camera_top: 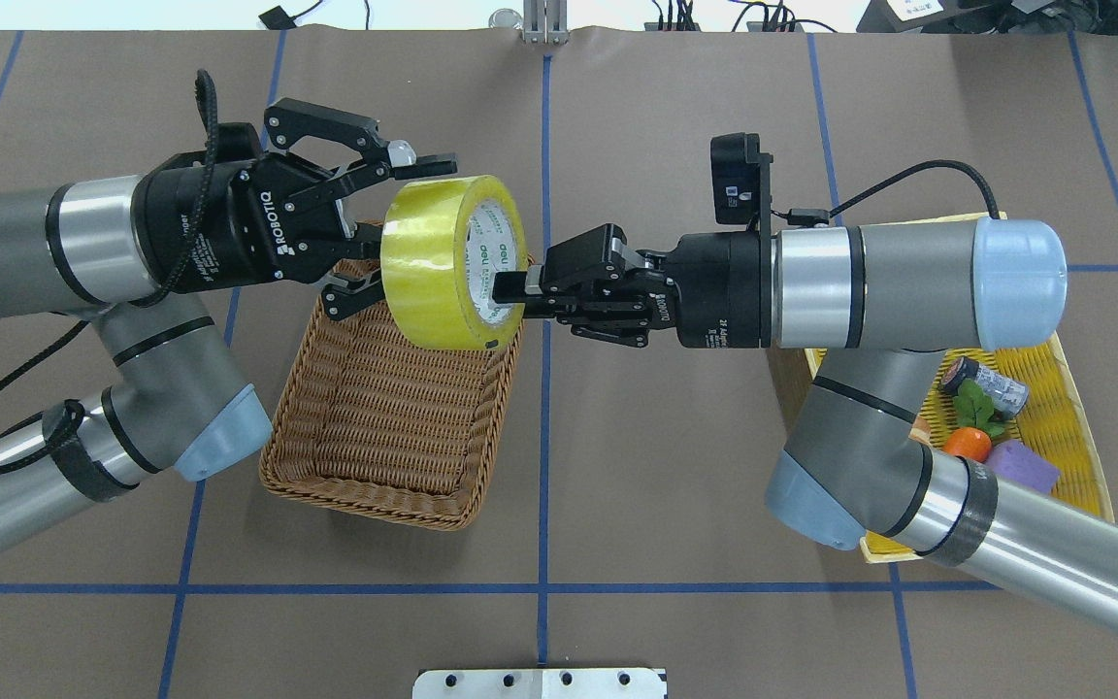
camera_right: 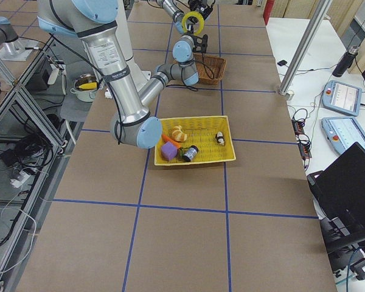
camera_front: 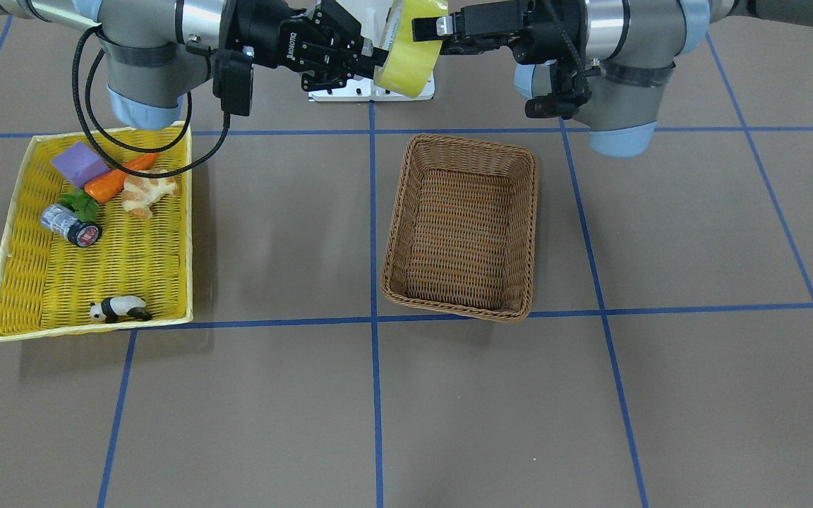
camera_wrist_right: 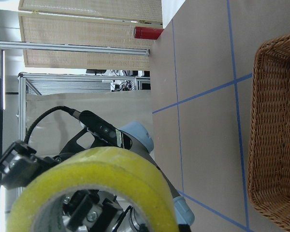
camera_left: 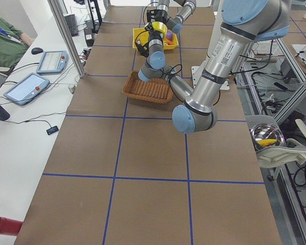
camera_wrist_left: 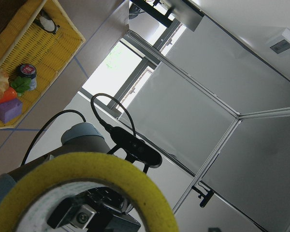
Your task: Move tape to another basket
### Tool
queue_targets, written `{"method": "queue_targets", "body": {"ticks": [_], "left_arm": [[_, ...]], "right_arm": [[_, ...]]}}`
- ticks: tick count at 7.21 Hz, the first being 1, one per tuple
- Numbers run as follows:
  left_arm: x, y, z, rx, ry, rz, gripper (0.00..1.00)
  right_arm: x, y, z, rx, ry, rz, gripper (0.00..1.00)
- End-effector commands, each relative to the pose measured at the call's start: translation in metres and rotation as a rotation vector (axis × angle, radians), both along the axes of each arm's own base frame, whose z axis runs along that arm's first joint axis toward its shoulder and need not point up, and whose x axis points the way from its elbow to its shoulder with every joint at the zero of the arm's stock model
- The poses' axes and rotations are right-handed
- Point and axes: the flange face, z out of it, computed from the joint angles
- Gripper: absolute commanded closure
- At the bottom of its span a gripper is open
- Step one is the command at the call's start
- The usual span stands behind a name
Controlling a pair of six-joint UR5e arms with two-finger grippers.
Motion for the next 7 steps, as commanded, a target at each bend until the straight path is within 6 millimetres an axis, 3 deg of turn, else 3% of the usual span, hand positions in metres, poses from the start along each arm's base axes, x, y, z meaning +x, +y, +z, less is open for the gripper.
{"method": "queue_targets", "body": {"ticks": [1,4,5,6,7], "left_arm": [[0.001,0.0,0.003,0.0,-0.004,0.002,1.0],[0.0,0.001,0.008,0.008,-0.015,0.009,1.0],[-0.001,0.0,0.005,0.015,-0.017,0.006,1.0],[0.001,-0.001,0.008,0.039,-0.032,-0.022,1.0],[0.006,-0.005,0.01,0.059,-0.07,-0.069,1.0]], "right_arm": [[0.001,0.001,0.0,0.001,-0.004,0.001,0.0],[0.007,0.001,0.012,0.04,0.015,0.009,0.0],[0.025,-0.005,0.049,0.15,0.099,0.026,0.0],[0.06,-0.03,0.075,0.232,0.188,0.04,0.0],[0.1,-0.069,0.092,0.226,0.271,0.059,0.0]]}}
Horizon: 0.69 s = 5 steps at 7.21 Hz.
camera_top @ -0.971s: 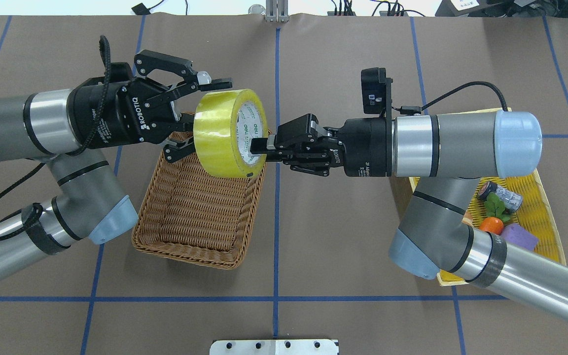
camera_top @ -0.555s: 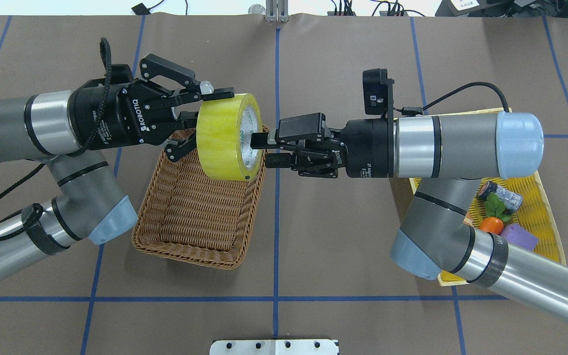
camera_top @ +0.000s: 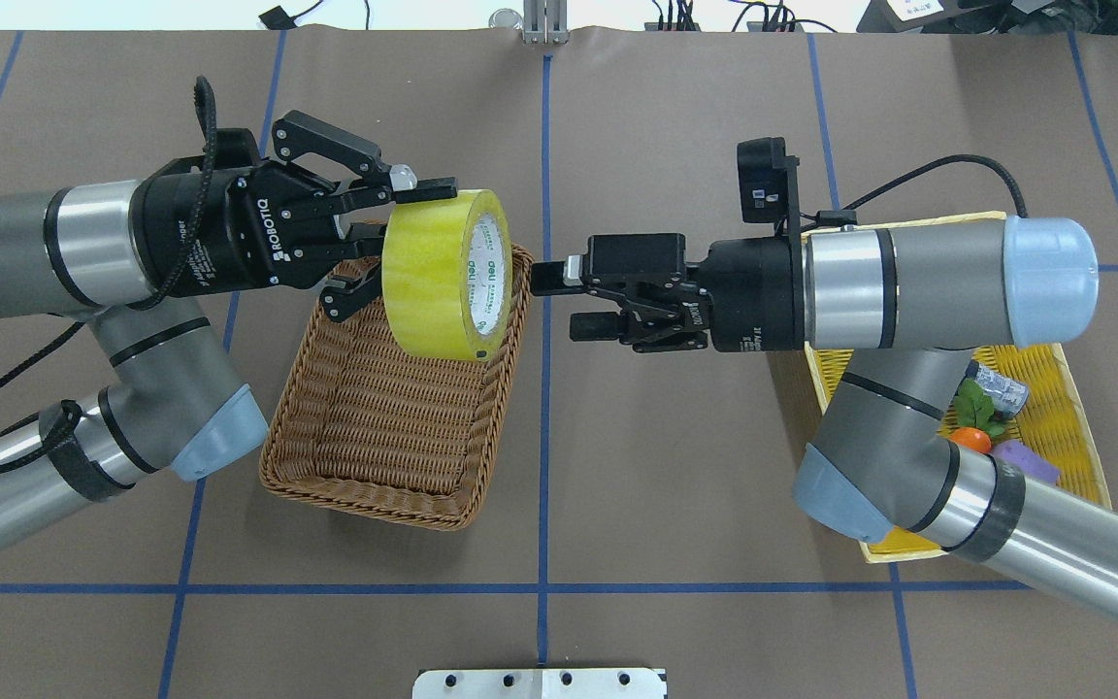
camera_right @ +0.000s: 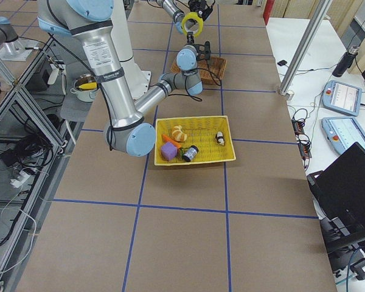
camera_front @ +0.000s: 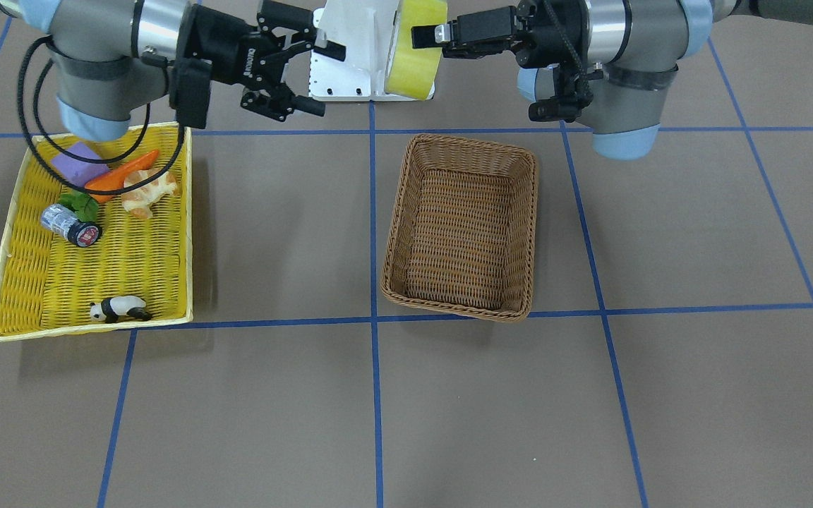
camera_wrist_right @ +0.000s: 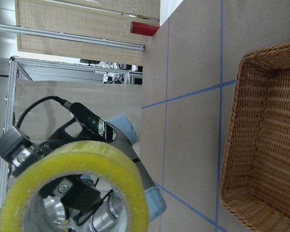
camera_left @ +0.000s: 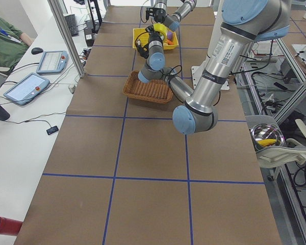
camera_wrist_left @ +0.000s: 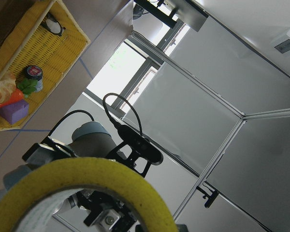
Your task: Move tape to another basket
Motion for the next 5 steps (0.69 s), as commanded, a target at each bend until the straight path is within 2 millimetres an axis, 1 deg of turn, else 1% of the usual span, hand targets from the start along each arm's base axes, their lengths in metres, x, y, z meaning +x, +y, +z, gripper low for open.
{"method": "queue_targets", "body": {"ticks": [1,2,3,4,5], "left_arm": [[0.013,-0.01,0.004,0.103,-0.16,-0.154,1.0],[0.025,-0.011,-0.003,0.187,-0.325,-0.177,1.0],[0.029,-0.017,-0.01,0.248,-0.477,-0.234,1.0],[0.028,-0.015,-0.009,0.292,-0.631,-0.268,1.0],[0.024,-0.011,-0.02,0.285,-0.756,-0.253,1.0]], "right_arm": [[0.08,-0.066,0.041,0.092,0.176,0.074,0.0],[0.114,-0.091,0.054,0.096,0.27,0.099,0.0],[0.143,-0.113,0.063,0.095,0.366,0.104,0.0],[0.161,-0.129,0.072,0.135,0.441,0.129,0.0],[0.182,-0.143,0.08,0.108,0.493,0.165,0.0]]}}
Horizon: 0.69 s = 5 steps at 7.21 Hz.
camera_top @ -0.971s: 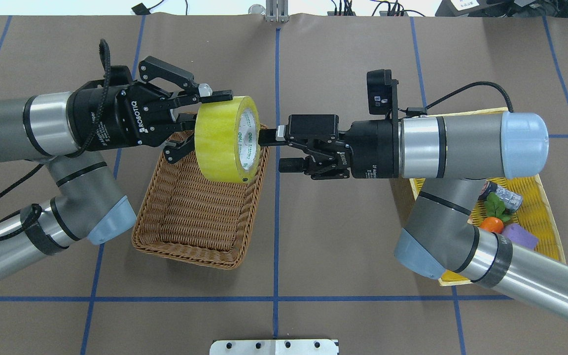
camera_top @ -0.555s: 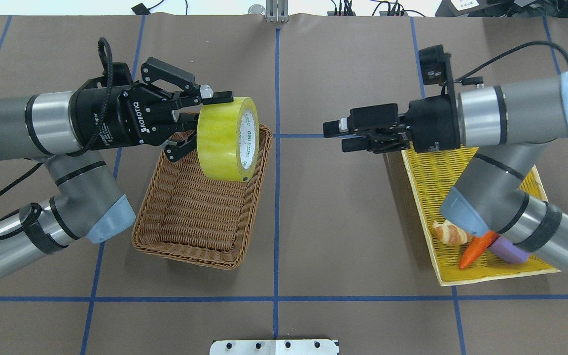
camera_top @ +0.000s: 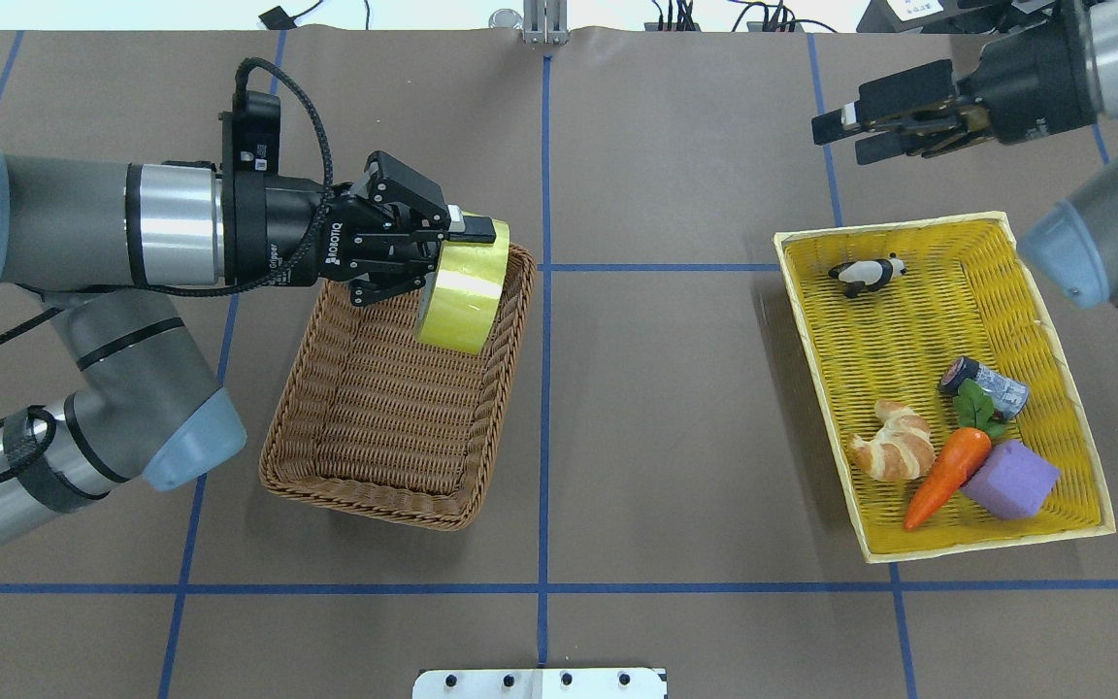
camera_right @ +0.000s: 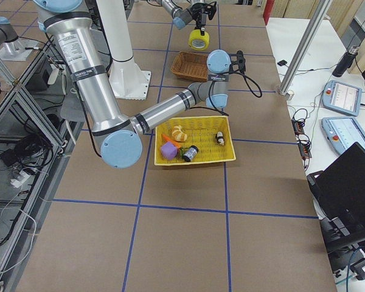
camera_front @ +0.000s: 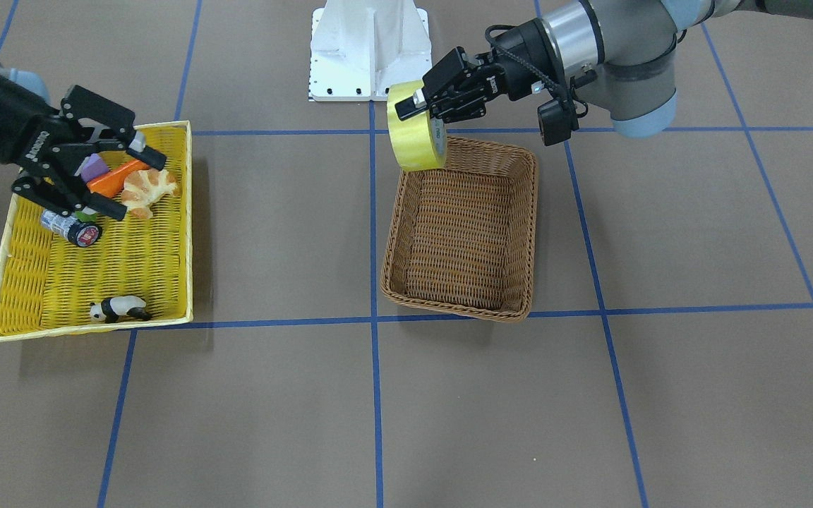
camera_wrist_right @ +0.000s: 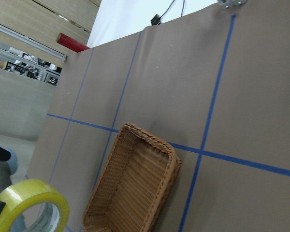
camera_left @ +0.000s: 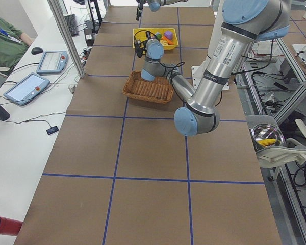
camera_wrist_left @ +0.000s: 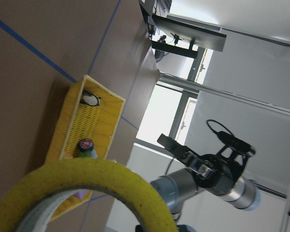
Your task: Move tape to another basket
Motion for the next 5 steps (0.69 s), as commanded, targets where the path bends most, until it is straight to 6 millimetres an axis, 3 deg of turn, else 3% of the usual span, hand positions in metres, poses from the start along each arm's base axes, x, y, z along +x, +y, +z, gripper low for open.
{"method": "queue_targets", "body": {"ticks": [1,2,3,5], "left_arm": [[-0.007,0.012,-0.013,0.018,-0.323,-0.011,1.0],[-0.014,0.02,-0.018,0.049,-0.462,0.002,1.0],[-0.007,0.027,-0.013,0.068,-0.562,0.028,1.0],[0.028,0.039,0.008,0.108,-0.718,0.048,1.0]], "right_arm": [[0.043,-0.029,0.024,-0.013,0.124,0.07,0.0],[0.06,-0.041,0.039,-0.006,0.202,0.114,0.0],[0.068,-0.051,0.061,0.011,0.313,0.186,0.0],[0.085,-0.066,0.087,0.109,0.577,0.18,0.0]]}}
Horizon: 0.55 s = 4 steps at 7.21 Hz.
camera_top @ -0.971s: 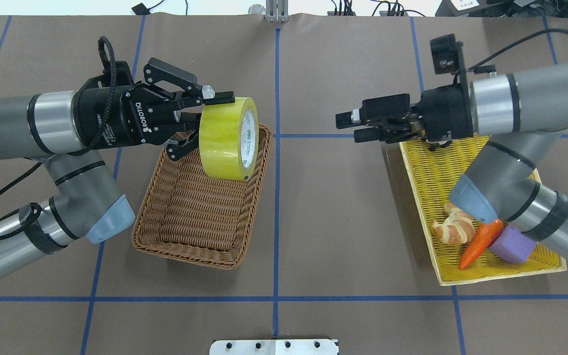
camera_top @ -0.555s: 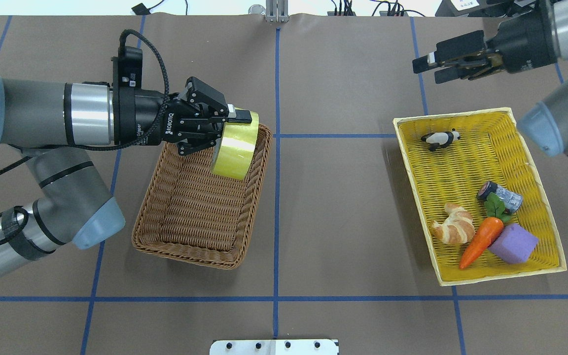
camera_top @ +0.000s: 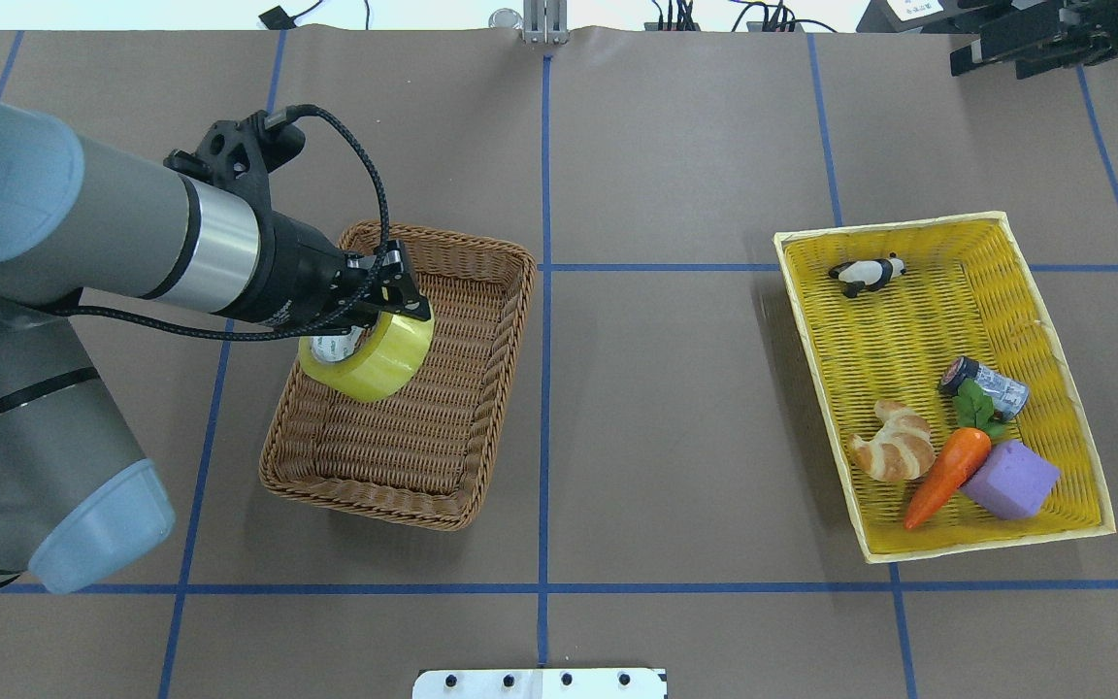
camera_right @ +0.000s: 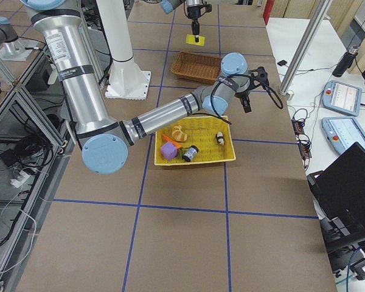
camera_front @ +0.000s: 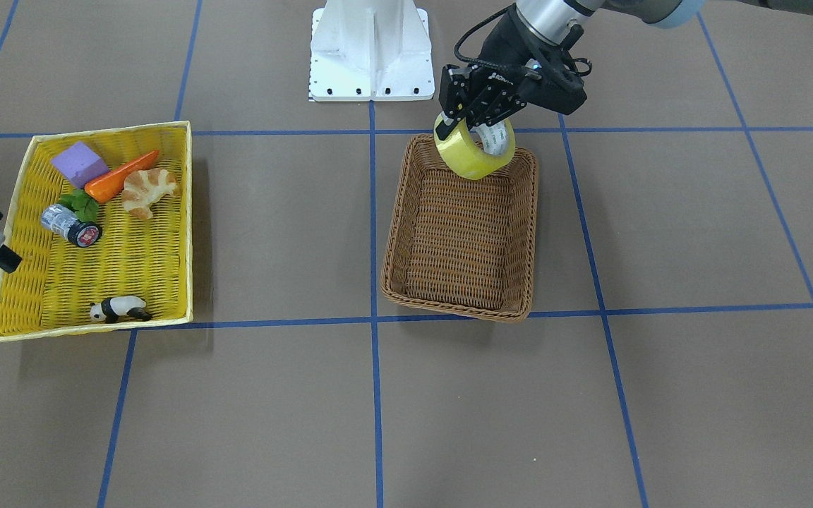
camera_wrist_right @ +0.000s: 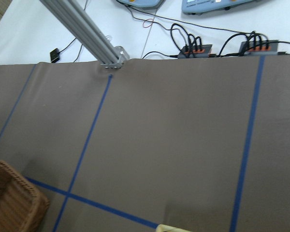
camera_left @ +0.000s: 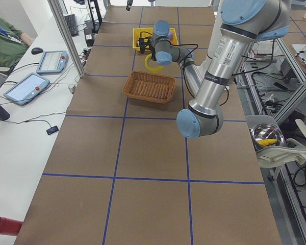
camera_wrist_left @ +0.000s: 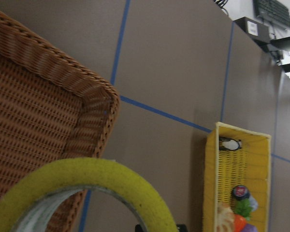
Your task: Move tape to another basket
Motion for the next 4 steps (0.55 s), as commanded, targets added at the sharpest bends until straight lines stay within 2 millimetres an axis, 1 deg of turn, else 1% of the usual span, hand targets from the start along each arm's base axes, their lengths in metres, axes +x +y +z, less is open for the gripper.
{"method": "queue_targets", "body": {"ticks": [1,2,3,4], "left_arm": [[0.041,0.018,0.021,0.027,-0.14,0.019,1.0],[0.065,0.017,0.037,0.018,-0.187,0.016,1.0],[0.078,0.015,0.046,0.018,-0.213,0.018,1.0],[0.087,0.009,0.054,0.026,-0.237,0.027,1.0]], "right_arm": [[0.04,-0.012,0.033,0.047,0.311,-0.104,0.0],[0.055,-0.012,0.05,0.016,0.406,-0.235,0.0],[0.067,-0.014,0.059,-0.048,0.452,-0.34,0.0],[0.081,-0.009,0.071,-0.102,0.458,-0.377,0.0]]}}
